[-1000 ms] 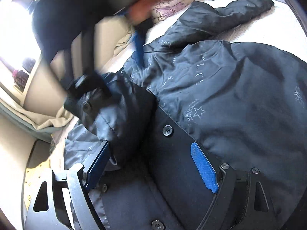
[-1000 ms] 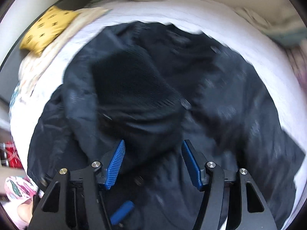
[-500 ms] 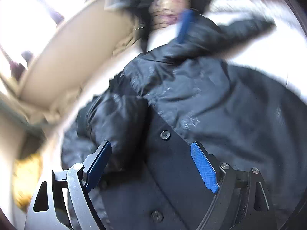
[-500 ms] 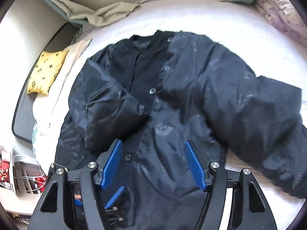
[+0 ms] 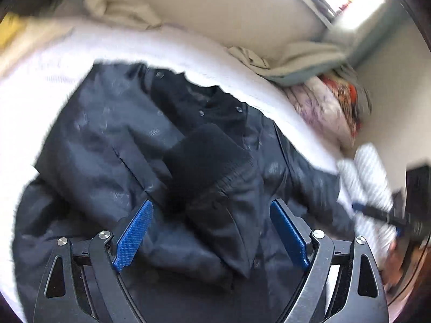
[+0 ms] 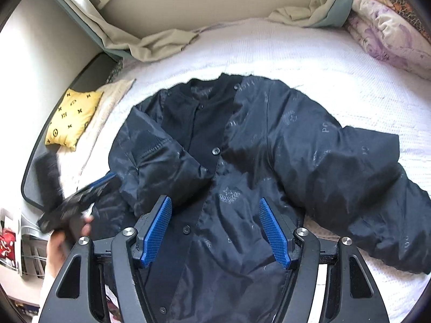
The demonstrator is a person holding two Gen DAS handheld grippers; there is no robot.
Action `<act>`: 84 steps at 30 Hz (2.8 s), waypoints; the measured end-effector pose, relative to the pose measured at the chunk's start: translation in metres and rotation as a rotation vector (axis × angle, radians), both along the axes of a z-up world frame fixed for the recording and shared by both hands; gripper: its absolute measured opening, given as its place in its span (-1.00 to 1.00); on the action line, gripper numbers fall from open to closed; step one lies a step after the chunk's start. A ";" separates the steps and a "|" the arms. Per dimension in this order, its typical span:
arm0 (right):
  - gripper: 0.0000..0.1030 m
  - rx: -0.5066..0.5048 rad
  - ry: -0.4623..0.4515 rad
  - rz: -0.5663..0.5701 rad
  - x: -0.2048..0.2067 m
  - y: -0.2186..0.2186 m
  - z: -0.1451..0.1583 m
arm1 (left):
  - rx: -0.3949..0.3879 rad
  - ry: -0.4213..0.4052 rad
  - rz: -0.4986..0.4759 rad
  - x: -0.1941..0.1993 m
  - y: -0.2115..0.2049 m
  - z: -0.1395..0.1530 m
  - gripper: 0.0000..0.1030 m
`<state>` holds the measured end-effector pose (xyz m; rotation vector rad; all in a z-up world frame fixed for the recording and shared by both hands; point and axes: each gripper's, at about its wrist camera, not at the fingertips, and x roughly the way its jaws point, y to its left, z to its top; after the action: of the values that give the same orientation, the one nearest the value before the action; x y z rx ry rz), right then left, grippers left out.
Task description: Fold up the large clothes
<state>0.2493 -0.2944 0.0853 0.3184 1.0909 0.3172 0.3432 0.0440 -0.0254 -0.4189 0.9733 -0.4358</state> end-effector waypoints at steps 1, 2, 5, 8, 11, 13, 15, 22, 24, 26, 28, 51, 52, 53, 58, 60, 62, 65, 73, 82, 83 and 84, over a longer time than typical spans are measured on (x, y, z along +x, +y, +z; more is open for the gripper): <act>0.34 0.001 -0.005 -0.002 0.000 0.001 0.002 | -0.041 0.011 0.009 0.006 0.003 -0.005 0.75; 0.34 -0.001 -0.010 -0.001 0.000 0.003 0.004 | -0.088 0.015 0.015 0.010 0.005 -0.009 0.75; 0.34 -0.007 -0.015 0.006 0.004 0.010 0.003 | -0.168 0.039 0.000 0.020 0.000 -0.021 0.46; 0.34 0.003 0.001 -0.001 0.009 0.012 -0.003 | -0.172 0.040 -0.004 0.028 -0.006 -0.029 -0.01; 0.34 0.000 0.015 -0.019 0.014 0.010 -0.009 | -0.175 -0.022 -0.004 0.025 -0.014 -0.018 -0.10; 0.34 0.002 0.019 -0.035 0.016 0.007 -0.010 | -0.152 -0.086 -0.054 0.014 -0.027 -0.002 -0.46; 0.34 0.010 0.019 -0.050 0.017 0.002 -0.010 | -0.153 -0.115 -0.136 0.004 -0.045 0.008 -0.68; 0.35 0.100 0.040 -0.102 0.014 -0.019 -0.009 | -0.136 -0.086 -0.415 -0.045 -0.111 0.005 -0.58; 0.35 0.139 0.060 -0.112 0.012 -0.025 -0.012 | -0.099 -0.062 -0.472 -0.062 -0.120 -0.002 -0.49; 0.35 0.189 0.089 -0.119 0.010 -0.031 -0.017 | -0.071 -0.044 -0.500 -0.075 -0.121 -0.005 -0.03; 0.35 0.243 0.130 -0.122 0.006 -0.036 -0.026 | -0.043 -0.057 -0.467 -0.084 -0.112 0.000 0.45; 0.22 0.291 0.286 -0.075 -0.045 -0.021 -0.108 | -0.034 -0.154 0.100 -0.089 0.036 0.047 0.78; 0.28 0.385 0.298 -0.103 -0.044 -0.026 -0.111 | -0.022 -0.158 0.114 -0.088 0.037 0.048 0.78; 0.41 0.438 0.304 -0.122 -0.044 -0.029 -0.113 | -0.004 -0.161 0.132 -0.088 0.039 0.049 0.78; 0.46 0.474 0.343 -0.140 -0.033 -0.014 -0.129 | 0.034 -0.142 0.212 -0.086 0.052 0.048 0.78; 0.32 0.461 0.357 -0.128 -0.025 -0.001 -0.136 | 0.033 -0.138 0.243 -0.085 0.058 0.048 0.78; 0.04 0.444 0.352 -0.096 -0.015 0.016 -0.140 | 0.028 -0.128 0.274 -0.085 0.065 0.048 0.78; -0.62 0.390 0.296 -0.017 0.001 0.039 -0.135 | 0.030 -0.113 0.330 -0.085 0.077 0.047 0.78; -0.89 0.174 0.101 0.079 0.048 0.072 -0.097 | 0.058 -0.084 0.409 -0.082 0.095 0.037 0.78; -0.90 0.103 -0.121 0.105 0.069 0.064 -0.056 | 0.089 -0.063 0.408 -0.076 0.097 0.023 0.78; -0.90 0.096 -0.111 0.104 0.069 0.062 -0.061 | 0.095 -0.058 0.408 -0.074 0.096 0.021 0.78; -0.88 0.078 -0.090 0.103 0.071 0.060 -0.072 | 0.102 -0.053 0.407 -0.073 0.095 0.020 0.78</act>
<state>0.3207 -0.2345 0.0137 0.3145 1.0102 0.4623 0.2705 0.1388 -0.0058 -0.4970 0.8289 -0.0291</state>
